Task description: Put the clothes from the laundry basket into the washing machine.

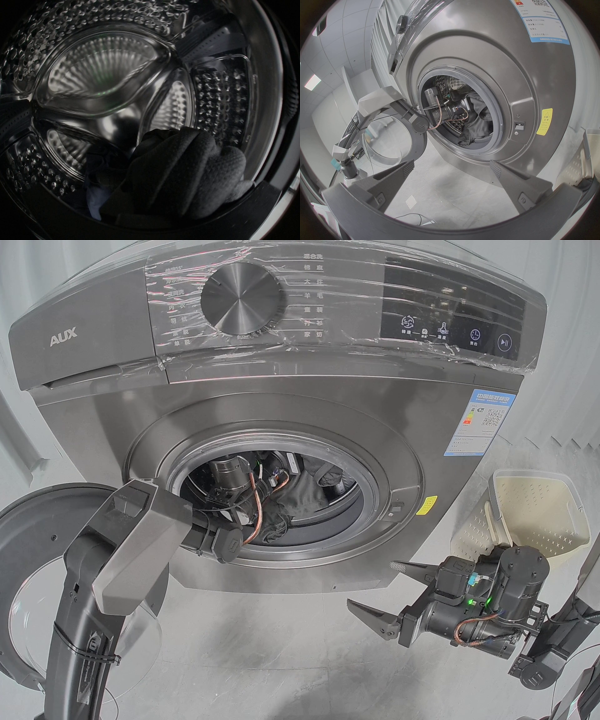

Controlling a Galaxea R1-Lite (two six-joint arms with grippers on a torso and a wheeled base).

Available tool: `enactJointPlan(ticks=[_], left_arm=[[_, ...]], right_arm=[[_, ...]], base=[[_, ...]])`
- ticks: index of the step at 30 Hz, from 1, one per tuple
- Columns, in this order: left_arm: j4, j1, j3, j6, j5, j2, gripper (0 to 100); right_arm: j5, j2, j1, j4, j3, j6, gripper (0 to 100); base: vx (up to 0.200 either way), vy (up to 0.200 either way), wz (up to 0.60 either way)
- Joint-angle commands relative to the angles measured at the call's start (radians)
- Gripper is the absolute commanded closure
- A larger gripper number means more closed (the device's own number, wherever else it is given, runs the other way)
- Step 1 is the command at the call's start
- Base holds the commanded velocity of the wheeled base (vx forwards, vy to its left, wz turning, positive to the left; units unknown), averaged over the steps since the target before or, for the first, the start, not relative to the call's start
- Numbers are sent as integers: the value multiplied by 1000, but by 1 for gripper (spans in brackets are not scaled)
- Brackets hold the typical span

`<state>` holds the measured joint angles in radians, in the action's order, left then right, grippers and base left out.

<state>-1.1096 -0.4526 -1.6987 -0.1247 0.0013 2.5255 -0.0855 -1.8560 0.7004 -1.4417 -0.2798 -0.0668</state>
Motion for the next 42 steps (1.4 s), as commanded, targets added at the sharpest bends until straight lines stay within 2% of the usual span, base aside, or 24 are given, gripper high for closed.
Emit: enactJointPlan(ticks=[1,4,5,8,11,13,22,25,30,34,35,42], left_arm=[[39,14,-93,-29,28,55,100],[42,12,-78,-38,34,50,100],[43,12,-68,-47,36,47,0],[51,6,-33,-81,49,32,0],[71,5,13,-92,51,6,0],[125,2,91,-99,49,-42,0],[240,-3,225,-87,40,-96,0],[257,-11,255,-81,39,-94,0],[261,-20,280,-53,39,-68,0],[264,-21,263,-52,40,-50,0],[266,-20,257,-50,40,-45,100],[264,-17,212,-56,40,-31,100]], right_arm=[[0,-6,1,0,1,-1,0],[-2,-8,1,0,-1,-1,0],[-2,-8,1,0,-1,-1,0],[-2,-6,1,0,1,-1,0],[-2,-6,1,0,1,-1,0],[-2,-6,1,0,-1,-1,0],[-2,-6,2,0,-1,-1,0],[-2,-8,5,0,-1,-1,0],[0,-8,8,0,-1,-1,0],[-2,-8,10,0,-1,-1,0],[-2,-8,10,0,-1,-1,0],[0,-8,13,0,-1,-1,0]], base=[[0,0,0],[0,0,0],[0,0,0],[0,0,0],[0,0,0],[0,0,0],[0,0,0],[0,0,0],[0,0,0],[0,0,0],[0,0,0],[0,0,0]])
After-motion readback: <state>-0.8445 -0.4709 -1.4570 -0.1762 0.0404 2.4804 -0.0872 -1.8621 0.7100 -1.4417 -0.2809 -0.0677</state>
